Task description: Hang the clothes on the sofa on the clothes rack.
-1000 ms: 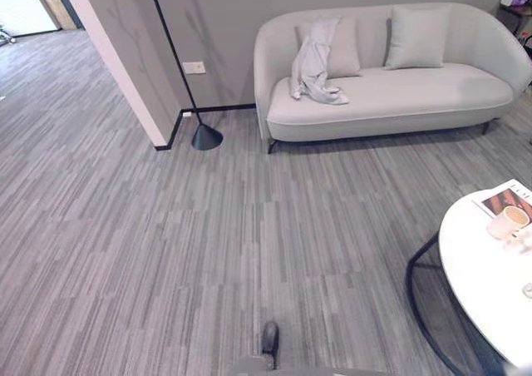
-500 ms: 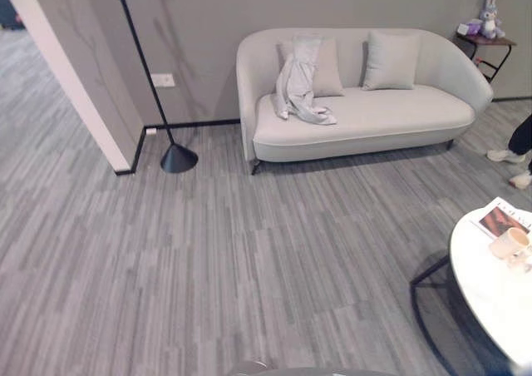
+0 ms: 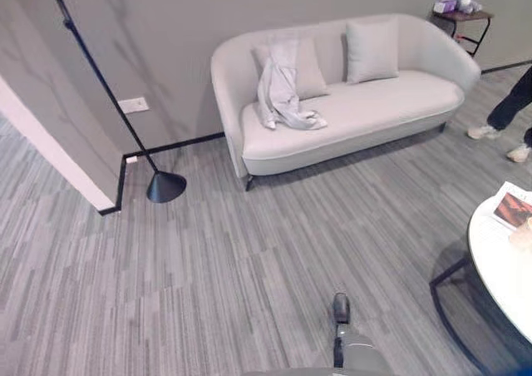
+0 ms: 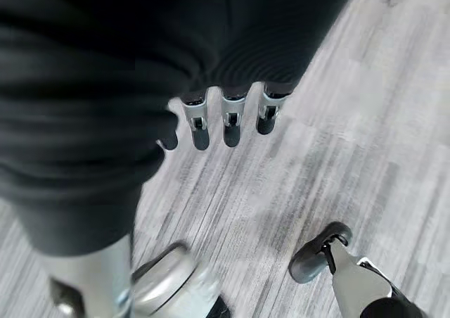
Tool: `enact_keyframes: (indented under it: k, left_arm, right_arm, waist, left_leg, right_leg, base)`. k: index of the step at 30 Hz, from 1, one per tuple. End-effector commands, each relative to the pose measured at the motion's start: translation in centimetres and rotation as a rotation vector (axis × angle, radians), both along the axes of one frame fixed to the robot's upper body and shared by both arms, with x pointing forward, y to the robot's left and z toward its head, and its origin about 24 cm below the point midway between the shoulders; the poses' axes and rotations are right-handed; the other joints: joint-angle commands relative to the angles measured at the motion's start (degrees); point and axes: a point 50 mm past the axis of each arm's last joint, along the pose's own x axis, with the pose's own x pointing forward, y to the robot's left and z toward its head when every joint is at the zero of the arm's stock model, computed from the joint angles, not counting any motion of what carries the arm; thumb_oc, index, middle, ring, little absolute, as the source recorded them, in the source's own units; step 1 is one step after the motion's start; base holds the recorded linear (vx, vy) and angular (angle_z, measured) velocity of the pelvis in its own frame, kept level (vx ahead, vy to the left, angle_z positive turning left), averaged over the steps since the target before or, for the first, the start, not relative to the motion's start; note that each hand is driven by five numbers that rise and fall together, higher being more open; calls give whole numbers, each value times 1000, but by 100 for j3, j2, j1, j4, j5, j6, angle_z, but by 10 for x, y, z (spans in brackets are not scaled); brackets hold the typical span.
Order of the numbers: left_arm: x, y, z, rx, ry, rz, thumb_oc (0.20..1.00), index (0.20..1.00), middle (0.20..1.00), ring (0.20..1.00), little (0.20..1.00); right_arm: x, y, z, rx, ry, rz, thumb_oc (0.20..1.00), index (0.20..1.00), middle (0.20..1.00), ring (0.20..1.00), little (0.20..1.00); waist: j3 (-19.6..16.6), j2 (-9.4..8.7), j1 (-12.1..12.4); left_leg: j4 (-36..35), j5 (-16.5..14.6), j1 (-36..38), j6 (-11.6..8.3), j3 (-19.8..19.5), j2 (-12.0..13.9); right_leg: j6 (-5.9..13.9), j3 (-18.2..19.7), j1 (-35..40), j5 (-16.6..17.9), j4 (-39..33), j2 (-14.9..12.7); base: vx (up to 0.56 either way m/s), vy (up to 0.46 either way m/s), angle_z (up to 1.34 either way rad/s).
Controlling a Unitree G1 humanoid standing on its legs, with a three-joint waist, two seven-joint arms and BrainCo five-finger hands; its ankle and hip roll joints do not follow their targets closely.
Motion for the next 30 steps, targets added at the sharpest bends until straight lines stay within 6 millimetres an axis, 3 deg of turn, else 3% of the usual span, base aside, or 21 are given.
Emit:
enact_keyframes:
  k: [1, 4, 5, 6, 7, 8, 10, 12, 13, 14, 16, 19, 21, 22, 25, 28, 30]
  left_arm:
    - [28, 8, -1, 16, -45, -86, 1000, 1000, 1000, 1000, 1000]
    - [28, 7, -1, 17, -45, -62, 1000, 1000, 1000, 1000, 1000]
    - [27, 5, -1, 17, -44, -58, 1000, 1000, 1000, 1000, 1000]
    - [27, 5, -1, 17, -44, -58, 1000, 1000, 1000, 1000, 1000]
    - [31, 2, -2, 10, -64, -66, 1000, 1000, 1000, 1000, 1000]
    - [31, 2, -2, 10, -63, -66, 1000, 1000, 1000, 1000, 1000]
    - [39, -2, -4, -7, -96, -59, 1000, 1000, 1000, 1000, 1000]
    - [46, -2, -4, -4, -123, -51, 1000, 1000, 1000, 1000, 1000]
    - [53, 0, -4, 11, -148, -60, 1000, 1000, 1000, 1000, 1000]
    - [54, 1, -4, 14, -154, -61, 1000, 1000, 1000, 1000, 1000]
    - [53, 4, -3, 24, -156, -50, 1000, 1000, 1000, 1000, 1000]
    - [43, 9, -2, 31, -121, -33, 1000, 1000, 1000, 1000, 1000]
    - [35, 6, -2, 19, -84, -27, 1000, 1000, 1000, 1000, 1000]
    - [34, 6, -2, 13, -79, -24, 1000, 1000, 1000, 1000, 1000]
    - [34, 4, -2, 0, -72, -32, 1000, 1000, 1000, 1000, 1000]
    - [29, -1, -3, -17, -64, -38, 1000, 1000, 1000, 1000, 1000]
    - [27, 0, -3, -21, -57, -38, 1000, 1000, 1000, 1000, 1000]
  right_arm:
    - [-5, 26, -5, 82, 32, -14, 1000, 1000, 1000, 1000, 1000]
    - [-7, 24, -4, 74, 45, -9, 1000, 1000, 1000, 1000, 1000]
    - [-8, 25, -4, 75, 55, 15, 1000, 1000, 1000, 1000, 1000]
    - [-8, 25, -4, 75, 55, 15, 1000, 1000, 1000, 1000, 1000]
    - [1, 27, -5, 69, 35, 56, 1000, 1000, 1000, 1000, 1000]
    - [1, 27, -5, 69, 36, 56, 1000, 1000, 1000, 1000, 1000]
    - [-2, 19, -3, 36, 48, 69, 1000, 1000, 1000, 1000, 1000]
    - [1, 12, -2, 5, 49, 86, 1000, 1000, 1000, 1000, 1000]
    - [8, 6, -1, -25, 42, 113, 1000, 1000, 1000, 1000, 1000]
    - [9, 5, -1, -32, 41, 113, 1000, 1000, 1000, 1000, 1000]
    - [11, -4, 1, -60, 41, 129, 1000, 1000, 1000, 1000, 1000]
    - [12, -2, 1, -49, 36, 138, 1000, 1000, 1000, 1000, 1000]
    - [11, 11, -2, -14, 44, 183, 1000, 1000, 1000, 1000, 1000]
    - [10, 17, -3, 2, 49, 193, 1000, 1000, 1000, 1000, 1000]
    - [5, 32, -6, 37, 63, 227, 1000, 1000, 1000, 1000, 1000]
    - [1, 44, -8, 72, 73, 251, 1000, 1000, 1000, 1000, 1000]
    - [0, 43, -8, 68, 76, 263, 1000, 1000, 1000, 1000, 1000]
  waist:
    - [-206, 195, -537]
    - [-394, 102, -627]
    - [-480, 124, -630]
    - [-480, 125, -628]
    - [-605, 86, -574]
    - [-596, 97, -568]
    - [-747, -177, -394]
    - [-673, -513, -236]
    - [-445, -851, 16]
    - [-374, -881, 69]
    - [-201, -902, 270]
    - [-190, -868, 471]
    - [-208, -678, 756]
    - [-270, -589, 870]
    - [-312, -539, 1072]
    - [-419, -567, 1213]
    - [-542, -563, 1247]
  left_leg:
    - [-1311, 1318, 867, -628, -238, 742]
    - [-1311, 1426, 1056, -574, -341, 1126]
    - [-1311, 1546, 1126, -547, -343, 1313]
    - [-1311, 1545, 1128, -547, -341, 1314]
    - [-1274, 1880, 1140, -480, -286, 1654]
    - [-1285, 1877, 1164, -482, -272, 1666]
    - [-426, 1976, 656, -323, -185, 1844]
    - [575, 1946, 180, -313, 110, 2055]
    - [1574, 1784, -356, -305, 268, 1974]
    - [1830, 1669, -486, -317, 279, 1914]
    - [2029, 1345, -1072, -449, 254, 1317]
    - [1107, 1330, -1438, -580, 364, 629]
    - [-141, 1526, -1616, -570, 308, -117]
    - [-579, 1680, -1748, -554, 187, -293]
    - [-1124, 1773, -2165, -488, 329, -594]
    - [-1061, 1833, -2380, -489, 532, -637]
    - [-1084, 1934, -2235, -478, 511, -529]
  right_leg:
    - [324, 640, 204, 364, 165, -124]
    - [406, 760, 217, 530, 707, -67]
    - [449, 876, 208, 498, 1100, 111]
    - [449, 877, 207, 497, 1103, 113]
    - [499, 950, 344, 455, 1400, 263]
    - [497, 950, 352, 444, 1410, 278]
    - [419, 919, 874, 421, 1218, 296]
    - [411, 564, 1367, 490, 999, 35]
    - [335, 394, 1920, 549, 761, -81]
    - [315, 350, 2107, 532, 675, -73]
    - [202, 240, 2634, 402, 313, 29]
    - [146, 312, 2964, 304, 61, 221]
    - [80, 581, 3235, 130, 59, 576]
    - [53, 655, 3255, 82, 59, 735]
    - [22, 859, 3444, 26, 59, 953]
    - [13, 1030, 3722, 90, 62, 1016]
    - [35, 1102, 3793, 131, 235, 1041]
  base:
    - [469, -254, 44]
    - [459, -301, 84]
    - [318, -222, 93]
    - [526, -395, 67]
    - [343, -270, 27]
    - [657, -552, 10]
    - [524, -485, 19]
    - [526, -563, 41]
    - [522, -577, 56]
    - [476, -497, 35]
    - [304, -250, -19]
    - [296, -152, -16]
    - [353, -90, -8]
    - [315, -87, -10]
    - [274, -83, -57]
    - [295, -20, -32]
    - [441, 10, -47]
